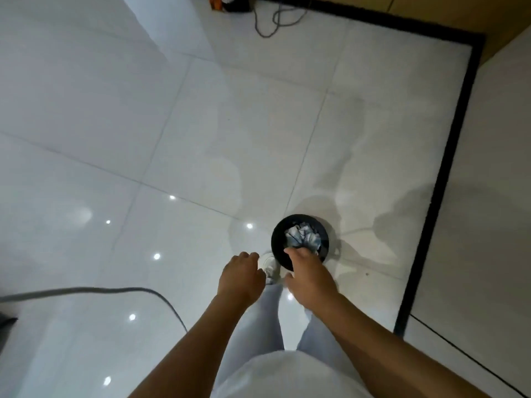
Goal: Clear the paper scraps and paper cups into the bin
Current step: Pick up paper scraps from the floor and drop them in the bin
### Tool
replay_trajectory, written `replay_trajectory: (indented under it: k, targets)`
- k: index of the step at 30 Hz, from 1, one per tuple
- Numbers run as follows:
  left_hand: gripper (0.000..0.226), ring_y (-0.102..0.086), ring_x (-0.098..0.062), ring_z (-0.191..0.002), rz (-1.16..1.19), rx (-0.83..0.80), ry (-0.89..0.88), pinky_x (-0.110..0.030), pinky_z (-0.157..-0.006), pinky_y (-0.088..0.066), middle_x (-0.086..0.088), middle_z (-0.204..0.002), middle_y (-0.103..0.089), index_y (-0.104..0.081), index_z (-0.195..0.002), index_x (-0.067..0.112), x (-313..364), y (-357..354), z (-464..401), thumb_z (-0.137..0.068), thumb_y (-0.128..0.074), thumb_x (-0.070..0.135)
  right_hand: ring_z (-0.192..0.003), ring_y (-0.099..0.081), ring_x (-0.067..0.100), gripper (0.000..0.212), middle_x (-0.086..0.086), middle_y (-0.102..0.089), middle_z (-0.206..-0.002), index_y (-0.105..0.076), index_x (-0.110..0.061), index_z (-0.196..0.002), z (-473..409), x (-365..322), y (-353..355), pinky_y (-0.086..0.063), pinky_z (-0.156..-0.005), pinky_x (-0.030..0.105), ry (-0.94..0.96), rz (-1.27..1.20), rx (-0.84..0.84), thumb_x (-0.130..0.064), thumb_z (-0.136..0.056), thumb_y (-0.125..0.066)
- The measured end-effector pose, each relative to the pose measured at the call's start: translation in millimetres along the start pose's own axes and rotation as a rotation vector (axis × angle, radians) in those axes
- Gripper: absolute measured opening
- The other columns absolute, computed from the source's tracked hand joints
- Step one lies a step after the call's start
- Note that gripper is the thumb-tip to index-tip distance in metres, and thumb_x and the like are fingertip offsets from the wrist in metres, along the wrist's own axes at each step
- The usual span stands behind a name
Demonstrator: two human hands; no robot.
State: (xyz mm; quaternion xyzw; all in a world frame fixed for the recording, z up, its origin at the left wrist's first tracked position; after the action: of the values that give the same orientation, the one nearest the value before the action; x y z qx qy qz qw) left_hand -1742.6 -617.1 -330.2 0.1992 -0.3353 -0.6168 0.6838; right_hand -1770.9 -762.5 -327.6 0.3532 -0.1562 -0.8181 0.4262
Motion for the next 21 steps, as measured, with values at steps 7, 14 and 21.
replay_trajectory:
  k: [7, 14, 21]
  targets:
    - [0.037, -0.051, -0.021, -0.115, 0.230, 0.118, 0.212, -0.028, -0.089, -0.042, -0.005, -0.125, -0.055, -0.049, -0.129, 0.017, -19, -17, 113, -0.095, -0.044, 0.029, -0.123, -0.045, 0.029, 0.046, 0.009, -0.044, -0.134, -0.041, -0.017, -0.136, 61, -36, 5, -0.045, -0.097, 0.040, 0.231, 0.289, -0.081, -0.022, -0.092, -0.051]
    - [0.041, -0.046, -0.023, -0.120, 0.495, 0.234, 0.491, -0.034, -0.097, -0.042, -0.008, -0.128, -0.051, -0.047, -0.132, 0.014, -72, -52, 222, -0.096, -0.042, 0.031, -0.124, -0.043, 0.029, 0.052, 0.008, -0.040, -0.140, -0.033, -0.020, -0.144, 117, -91, -47, -0.045, -0.096, 0.038, 0.471, 0.623, -0.231, -0.028, -0.094, -0.048]
    - [0.041, -0.046, -0.024, -0.120, 0.753, 0.384, 0.724, -0.033, -0.095, -0.039, -0.009, -0.129, -0.050, -0.046, -0.132, 0.012, -153, -118, 338, -0.096, -0.041, 0.030, -0.124, -0.042, 0.027, 0.052, 0.008, -0.039, -0.141, -0.032, -0.020, -0.144, 189, -164, -161, -0.043, -0.099, 0.035, 0.688, 0.862, -0.376, -0.028, -0.096, -0.047]
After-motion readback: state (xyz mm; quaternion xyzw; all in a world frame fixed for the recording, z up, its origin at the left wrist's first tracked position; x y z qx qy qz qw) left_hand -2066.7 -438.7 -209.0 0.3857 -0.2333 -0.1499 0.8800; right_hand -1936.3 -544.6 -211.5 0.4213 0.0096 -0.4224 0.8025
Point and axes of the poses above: each hand's wrist, its own z-axis away from the middle knuckle, its own y-axis out of the back of the hand, x = y × z, the point moved 2 cm from there along -z, towards the middle knuckle
